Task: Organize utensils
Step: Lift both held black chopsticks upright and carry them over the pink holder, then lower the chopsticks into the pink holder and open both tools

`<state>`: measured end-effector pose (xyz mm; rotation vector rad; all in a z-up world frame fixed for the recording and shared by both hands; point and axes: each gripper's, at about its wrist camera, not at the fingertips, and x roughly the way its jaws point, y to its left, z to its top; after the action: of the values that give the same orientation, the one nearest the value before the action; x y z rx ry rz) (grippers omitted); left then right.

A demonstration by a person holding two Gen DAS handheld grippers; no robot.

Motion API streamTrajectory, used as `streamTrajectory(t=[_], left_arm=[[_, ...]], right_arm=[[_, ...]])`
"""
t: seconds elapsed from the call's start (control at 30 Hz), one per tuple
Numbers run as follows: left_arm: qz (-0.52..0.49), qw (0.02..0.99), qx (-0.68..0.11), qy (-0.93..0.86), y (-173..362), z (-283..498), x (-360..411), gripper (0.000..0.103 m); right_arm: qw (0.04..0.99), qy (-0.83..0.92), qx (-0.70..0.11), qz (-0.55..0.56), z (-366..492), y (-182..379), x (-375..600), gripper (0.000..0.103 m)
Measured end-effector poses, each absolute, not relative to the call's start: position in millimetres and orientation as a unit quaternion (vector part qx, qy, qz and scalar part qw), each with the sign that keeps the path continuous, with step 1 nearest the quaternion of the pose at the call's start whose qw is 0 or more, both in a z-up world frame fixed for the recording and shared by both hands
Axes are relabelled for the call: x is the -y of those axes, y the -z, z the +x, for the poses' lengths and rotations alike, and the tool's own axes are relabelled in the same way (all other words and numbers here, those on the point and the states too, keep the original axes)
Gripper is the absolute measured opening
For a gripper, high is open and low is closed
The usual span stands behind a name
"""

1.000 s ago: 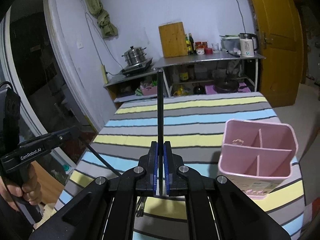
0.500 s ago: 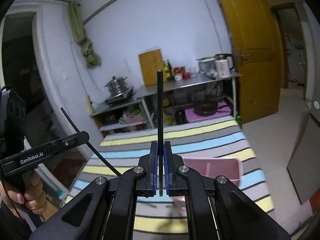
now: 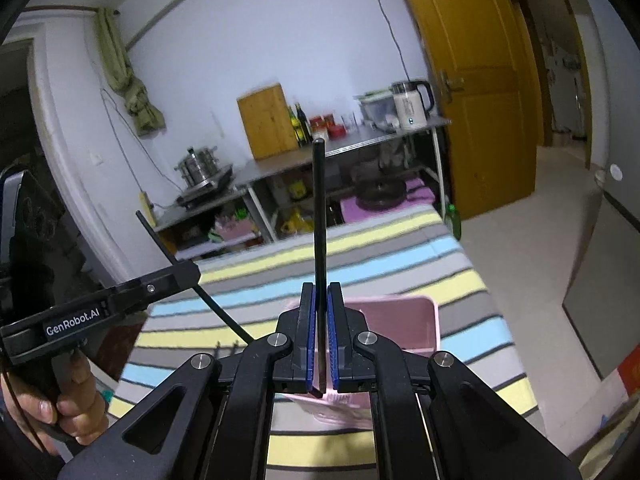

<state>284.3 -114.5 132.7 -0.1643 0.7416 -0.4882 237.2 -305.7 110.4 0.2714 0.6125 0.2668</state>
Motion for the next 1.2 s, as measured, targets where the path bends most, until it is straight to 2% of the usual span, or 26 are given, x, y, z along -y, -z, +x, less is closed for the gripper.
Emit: streamTrajectory(t=[0.2,0.47,0.53,1.2], left_arm=[[-0.079,0.89,-0.383,0.235,-95,298,118,0.005],[-0.098,0.888,-0.382,0.236,-77,300,113,0.005],[-0.103,0.886,-0.384,0.237,-76,302,111,0.006],[-0.106,0.915,-0.322,0.217,-106,218,68,0.006]], right_arm=[[0.923,-0.126,-0.337,0.137,255,-76,307,0.005],[0.918,-0.125,-0.349,0.144,262,-61,312,0.007],[0.919,-0.122,-0.345,0.145,260,-62,314,0.015],[0.936,-0.136,-0.292,0.142,196,-89,307,0.015]])
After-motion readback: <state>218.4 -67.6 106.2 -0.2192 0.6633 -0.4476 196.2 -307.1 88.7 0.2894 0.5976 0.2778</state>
